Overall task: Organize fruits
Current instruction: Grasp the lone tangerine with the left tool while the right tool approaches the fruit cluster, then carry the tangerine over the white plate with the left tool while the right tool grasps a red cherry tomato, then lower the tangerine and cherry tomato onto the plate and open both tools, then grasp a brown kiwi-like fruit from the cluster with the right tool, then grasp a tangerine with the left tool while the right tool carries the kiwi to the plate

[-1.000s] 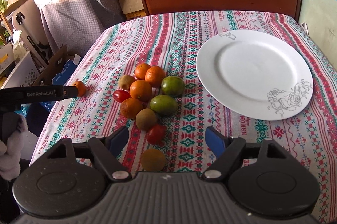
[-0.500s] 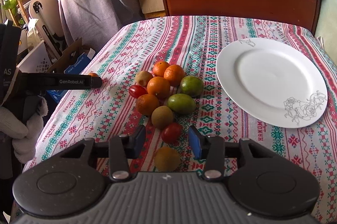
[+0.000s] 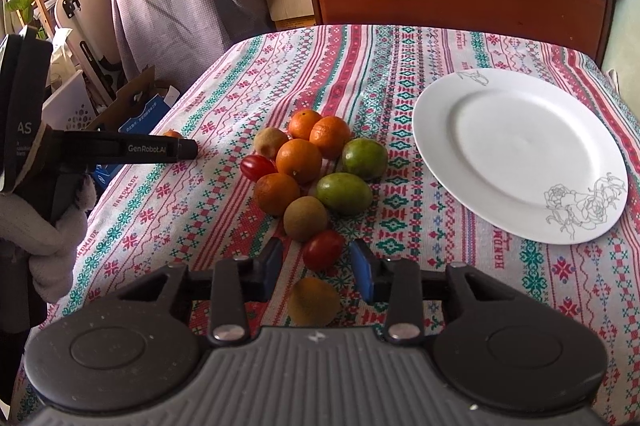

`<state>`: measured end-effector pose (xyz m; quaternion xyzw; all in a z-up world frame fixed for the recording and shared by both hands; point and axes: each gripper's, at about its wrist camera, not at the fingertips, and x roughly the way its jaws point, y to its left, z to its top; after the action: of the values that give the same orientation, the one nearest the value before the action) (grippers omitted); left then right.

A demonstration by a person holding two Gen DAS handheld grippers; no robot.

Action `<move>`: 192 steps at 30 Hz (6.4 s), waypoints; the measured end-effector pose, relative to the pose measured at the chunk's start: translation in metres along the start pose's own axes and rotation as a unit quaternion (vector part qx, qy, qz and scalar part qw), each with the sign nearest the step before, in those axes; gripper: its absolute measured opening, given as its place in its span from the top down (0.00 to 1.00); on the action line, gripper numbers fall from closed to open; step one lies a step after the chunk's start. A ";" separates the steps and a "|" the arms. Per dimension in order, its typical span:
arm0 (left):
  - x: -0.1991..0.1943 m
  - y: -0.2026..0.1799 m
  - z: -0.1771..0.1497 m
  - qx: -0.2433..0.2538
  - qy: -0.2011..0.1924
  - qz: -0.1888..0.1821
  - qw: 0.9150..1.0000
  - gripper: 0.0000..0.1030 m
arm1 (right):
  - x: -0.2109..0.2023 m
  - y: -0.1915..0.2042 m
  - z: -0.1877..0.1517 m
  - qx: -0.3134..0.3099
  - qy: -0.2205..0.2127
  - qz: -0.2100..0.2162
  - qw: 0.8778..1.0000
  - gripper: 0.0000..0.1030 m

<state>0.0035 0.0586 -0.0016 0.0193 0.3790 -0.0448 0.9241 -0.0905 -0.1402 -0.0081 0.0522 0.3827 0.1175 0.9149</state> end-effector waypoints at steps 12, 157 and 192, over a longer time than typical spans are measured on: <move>-0.006 -0.006 -0.001 -0.006 -0.004 -0.033 0.999 0.73 | -0.001 -0.006 0.001 0.014 -0.002 0.002 1.000 0.80; -0.029 -0.080 -0.016 -0.040 0.028 -0.150 0.988 0.60 | -0.020 -0.025 -0.025 0.098 -0.040 -0.029 0.994 0.74; -0.045 -0.074 -0.010 -0.059 0.005 -0.154 0.986 0.74 | -0.025 -0.029 -0.021 0.110 -0.051 -0.027 0.992 0.75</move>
<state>-0.0424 -0.0108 0.0232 -0.0939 0.3840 -0.1639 0.9038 -0.1175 -0.1746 -0.0111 0.1476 0.3475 0.0473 0.9248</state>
